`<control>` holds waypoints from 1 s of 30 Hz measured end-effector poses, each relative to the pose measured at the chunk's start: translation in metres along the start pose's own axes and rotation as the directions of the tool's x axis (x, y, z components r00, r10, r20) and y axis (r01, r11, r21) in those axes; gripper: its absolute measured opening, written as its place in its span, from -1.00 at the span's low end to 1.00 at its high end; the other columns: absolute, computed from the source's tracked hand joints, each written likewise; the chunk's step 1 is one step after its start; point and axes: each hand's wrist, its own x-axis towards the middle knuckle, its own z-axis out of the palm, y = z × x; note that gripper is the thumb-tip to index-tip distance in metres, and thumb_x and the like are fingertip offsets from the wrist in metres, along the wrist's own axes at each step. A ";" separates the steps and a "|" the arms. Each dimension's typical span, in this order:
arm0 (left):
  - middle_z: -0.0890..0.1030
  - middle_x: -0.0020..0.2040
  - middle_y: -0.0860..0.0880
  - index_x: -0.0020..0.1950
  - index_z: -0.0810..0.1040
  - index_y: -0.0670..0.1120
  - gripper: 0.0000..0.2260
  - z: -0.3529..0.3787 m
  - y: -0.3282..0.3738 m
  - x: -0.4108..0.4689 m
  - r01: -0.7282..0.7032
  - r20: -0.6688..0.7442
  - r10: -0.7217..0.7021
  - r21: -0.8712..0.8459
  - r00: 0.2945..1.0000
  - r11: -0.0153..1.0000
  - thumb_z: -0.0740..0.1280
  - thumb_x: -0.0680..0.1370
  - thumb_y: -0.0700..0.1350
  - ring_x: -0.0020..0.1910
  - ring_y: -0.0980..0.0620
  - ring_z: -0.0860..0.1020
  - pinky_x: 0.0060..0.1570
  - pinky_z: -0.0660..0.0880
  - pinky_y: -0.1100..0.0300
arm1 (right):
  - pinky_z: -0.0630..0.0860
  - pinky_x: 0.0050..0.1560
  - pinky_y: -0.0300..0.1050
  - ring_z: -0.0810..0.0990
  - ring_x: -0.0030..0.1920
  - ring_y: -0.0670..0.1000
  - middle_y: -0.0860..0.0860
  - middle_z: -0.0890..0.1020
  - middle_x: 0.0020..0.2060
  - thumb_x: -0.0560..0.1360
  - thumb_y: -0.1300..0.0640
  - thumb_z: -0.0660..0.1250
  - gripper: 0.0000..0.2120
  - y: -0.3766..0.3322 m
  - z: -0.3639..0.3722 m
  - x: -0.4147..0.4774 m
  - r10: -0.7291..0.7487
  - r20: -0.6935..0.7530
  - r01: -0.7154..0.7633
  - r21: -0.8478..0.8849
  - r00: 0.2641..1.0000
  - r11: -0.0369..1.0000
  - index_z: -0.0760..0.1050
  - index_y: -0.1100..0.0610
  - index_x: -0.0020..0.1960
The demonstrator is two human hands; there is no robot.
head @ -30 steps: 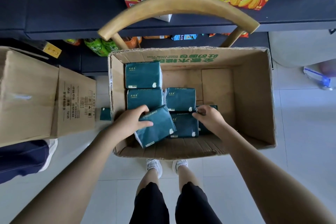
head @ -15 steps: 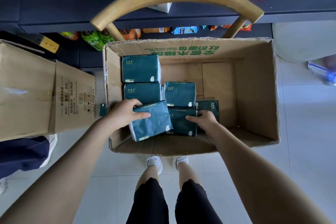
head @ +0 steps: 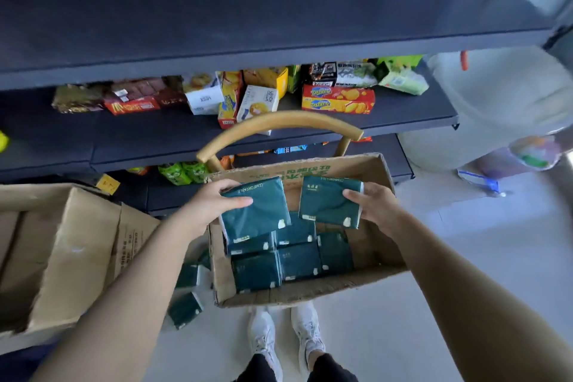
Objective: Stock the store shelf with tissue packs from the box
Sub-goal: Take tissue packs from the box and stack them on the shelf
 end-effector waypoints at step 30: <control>0.59 -0.06 -0.03 -0.05 0.54 0.09 -0.75 -0.042 0.408 -0.133 -0.774 -0.471 0.685 0.008 0.556 0.633 0.50 0.38 -0.16 -0.01 -0.05 0.60 0.07 0.52 0.05 | 0.56 -0.28 -0.32 0.63 -0.23 -0.09 0.01 0.66 -0.18 0.47 0.15 0.42 -0.88 -0.439 -0.170 -0.108 -0.830 -0.169 0.837 -0.049 0.531 0.545 0.55 0.18 -0.05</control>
